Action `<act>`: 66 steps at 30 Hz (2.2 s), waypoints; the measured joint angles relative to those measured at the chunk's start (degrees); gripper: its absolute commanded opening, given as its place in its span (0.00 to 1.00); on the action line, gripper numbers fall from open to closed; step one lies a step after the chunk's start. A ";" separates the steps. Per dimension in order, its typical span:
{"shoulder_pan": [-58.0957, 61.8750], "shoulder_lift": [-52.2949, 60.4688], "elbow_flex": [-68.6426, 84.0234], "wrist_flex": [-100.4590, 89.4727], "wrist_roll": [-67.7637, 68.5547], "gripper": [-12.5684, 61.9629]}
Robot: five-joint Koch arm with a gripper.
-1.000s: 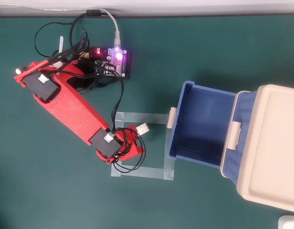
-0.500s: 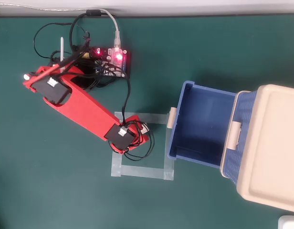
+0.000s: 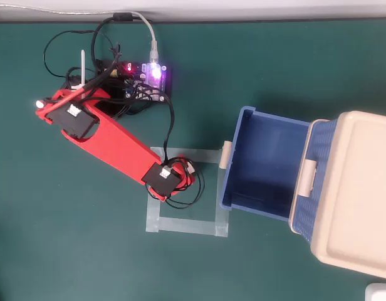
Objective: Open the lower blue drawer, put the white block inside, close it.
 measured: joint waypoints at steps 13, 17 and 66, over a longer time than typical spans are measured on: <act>-12.30 21.62 -28.83 11.43 -8.70 0.06; -19.25 2.72 -45.00 4.13 -7.29 0.06; -21.27 -33.75 -73.48 1.58 -45.88 0.62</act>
